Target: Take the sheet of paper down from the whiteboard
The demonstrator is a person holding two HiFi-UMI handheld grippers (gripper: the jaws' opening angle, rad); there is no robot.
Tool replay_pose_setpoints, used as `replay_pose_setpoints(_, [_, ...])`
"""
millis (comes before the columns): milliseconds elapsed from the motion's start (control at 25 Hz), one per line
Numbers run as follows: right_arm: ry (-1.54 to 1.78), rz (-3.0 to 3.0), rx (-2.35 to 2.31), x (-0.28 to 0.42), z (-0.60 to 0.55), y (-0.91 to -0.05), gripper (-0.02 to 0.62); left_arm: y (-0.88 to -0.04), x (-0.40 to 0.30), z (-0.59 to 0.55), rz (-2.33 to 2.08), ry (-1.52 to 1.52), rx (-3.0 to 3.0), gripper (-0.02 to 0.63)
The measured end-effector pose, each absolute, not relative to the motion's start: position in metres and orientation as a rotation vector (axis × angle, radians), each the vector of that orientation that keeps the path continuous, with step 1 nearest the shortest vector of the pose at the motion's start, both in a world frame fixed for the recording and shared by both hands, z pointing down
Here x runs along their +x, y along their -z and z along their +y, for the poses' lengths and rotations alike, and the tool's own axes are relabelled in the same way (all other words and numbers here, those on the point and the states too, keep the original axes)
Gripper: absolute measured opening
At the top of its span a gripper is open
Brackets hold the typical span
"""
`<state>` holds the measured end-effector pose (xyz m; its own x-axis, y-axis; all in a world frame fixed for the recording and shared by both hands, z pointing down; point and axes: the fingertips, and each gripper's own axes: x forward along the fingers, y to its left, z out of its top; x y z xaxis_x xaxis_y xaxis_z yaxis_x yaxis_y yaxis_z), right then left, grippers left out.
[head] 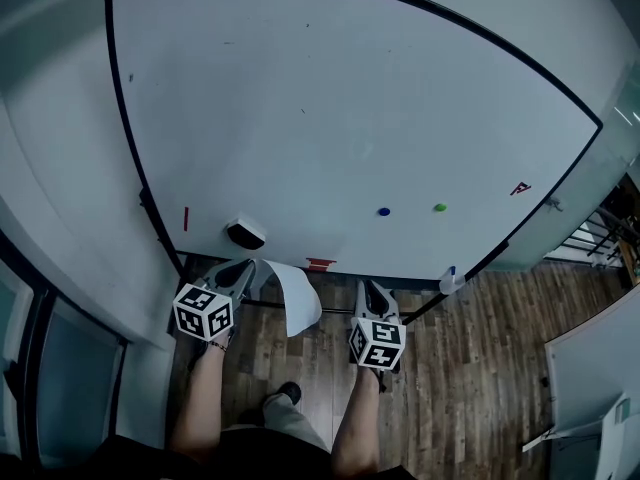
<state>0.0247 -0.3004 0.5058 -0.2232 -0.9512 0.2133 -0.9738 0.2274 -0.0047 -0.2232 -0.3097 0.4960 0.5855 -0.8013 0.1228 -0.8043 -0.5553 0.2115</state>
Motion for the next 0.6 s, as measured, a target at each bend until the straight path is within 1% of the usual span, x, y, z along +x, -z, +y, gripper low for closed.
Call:
replay_pose_setpoints(240, [-0.193,-2.316,1.823,0.017,-0.281,-0.505,0.028,-0.494,-0.222,-0.291,-1.329,-0.023,2.580,0.021])
replay_pose_setpoints(600, [-0.153,-2.370,1.759,0.027,-0.287,-0.498,0.025,-0.484,-0.206,-0.284,-1.379,0.008,2.567,0.021])
